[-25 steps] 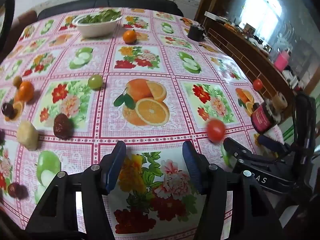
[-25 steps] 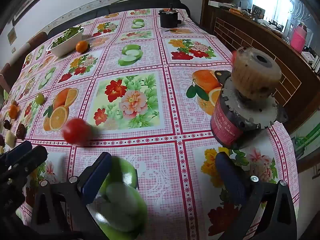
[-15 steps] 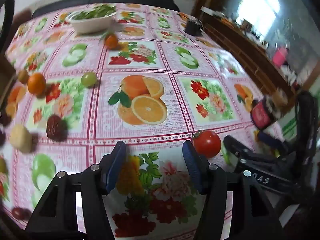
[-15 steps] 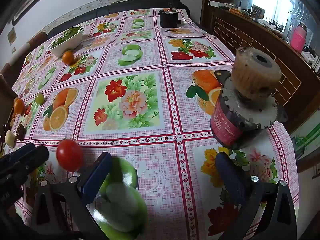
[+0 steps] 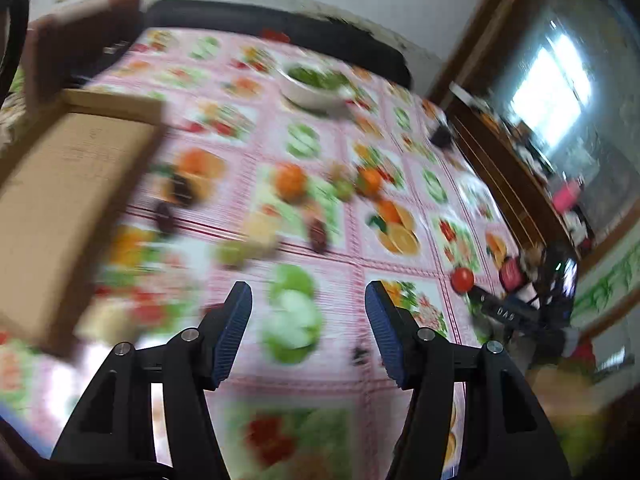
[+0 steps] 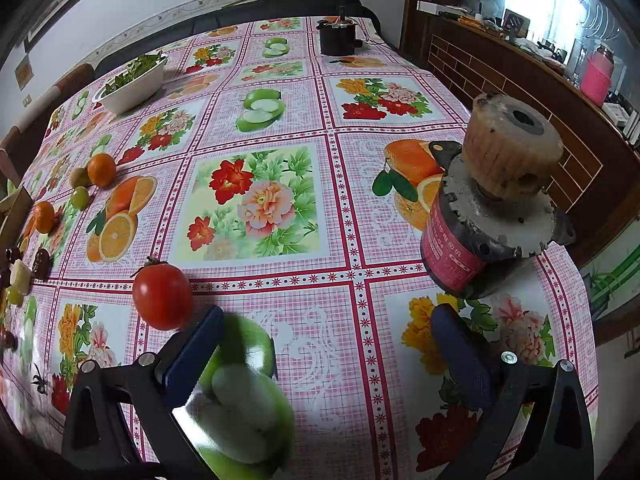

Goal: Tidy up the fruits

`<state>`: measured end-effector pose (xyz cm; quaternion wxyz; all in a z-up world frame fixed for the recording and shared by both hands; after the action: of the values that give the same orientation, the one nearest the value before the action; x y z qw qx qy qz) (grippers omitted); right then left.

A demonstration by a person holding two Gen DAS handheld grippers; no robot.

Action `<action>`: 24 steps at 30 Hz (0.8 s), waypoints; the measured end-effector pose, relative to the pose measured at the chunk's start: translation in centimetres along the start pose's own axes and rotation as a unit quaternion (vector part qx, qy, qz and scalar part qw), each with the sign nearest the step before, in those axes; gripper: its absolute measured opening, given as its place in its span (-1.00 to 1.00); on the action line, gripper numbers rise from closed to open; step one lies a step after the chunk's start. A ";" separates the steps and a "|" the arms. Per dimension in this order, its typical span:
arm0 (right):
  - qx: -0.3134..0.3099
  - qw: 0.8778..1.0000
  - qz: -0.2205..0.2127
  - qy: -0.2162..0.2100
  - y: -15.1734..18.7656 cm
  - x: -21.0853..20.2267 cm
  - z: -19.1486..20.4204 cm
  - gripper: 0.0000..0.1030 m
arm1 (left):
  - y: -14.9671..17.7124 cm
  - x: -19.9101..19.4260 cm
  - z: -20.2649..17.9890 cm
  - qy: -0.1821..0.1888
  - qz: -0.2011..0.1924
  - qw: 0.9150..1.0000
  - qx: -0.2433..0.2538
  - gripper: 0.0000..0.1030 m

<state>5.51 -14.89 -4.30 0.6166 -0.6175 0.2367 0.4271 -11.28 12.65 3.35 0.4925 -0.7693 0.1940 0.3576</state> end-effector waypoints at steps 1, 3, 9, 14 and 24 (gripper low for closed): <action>0.000 1.000 0.000 0.000 0.0 0.0 0.0 1.00 | -0.3 -1.4 0.8 0.003 -0.008 1.000 -0.011 0.12; 0.000 1.000 0.000 0.000 0.0 0.0 0.0 1.00 | -0.8 -3.5 1.7 0.012 -0.006 0.999 -0.034 0.12; 0.000 1.000 0.000 0.000 0.0 0.0 0.0 1.00 | -0.6 -6.9 1.6 -0.020 -0.035 0.999 -0.023 0.23; 0.000 1.000 0.000 0.000 0.0 0.0 0.0 1.00 | 0.1 -5.2 3.2 -0.044 -0.025 0.998 -0.029 0.23; 0.000 1.000 0.000 0.000 0.0 0.0 0.0 1.00 | -0.5 -0.1 4.1 -0.079 0.000 0.997 -0.011 0.23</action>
<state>5.51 -14.88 -4.31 0.6169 -0.6172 0.2366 0.4272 -12.53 16.54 2.65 0.4980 -0.7440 0.1511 0.4191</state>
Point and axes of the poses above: each gripper's, at about its wrist camera, not at the fingertips, and x roughly the way its jaws point, z to its left, y to its underside, the point moved 3 cm from there along x, roughly the way its jaws point, and after that the axes turned 5 degrees about -y, right-handed, at the moved point
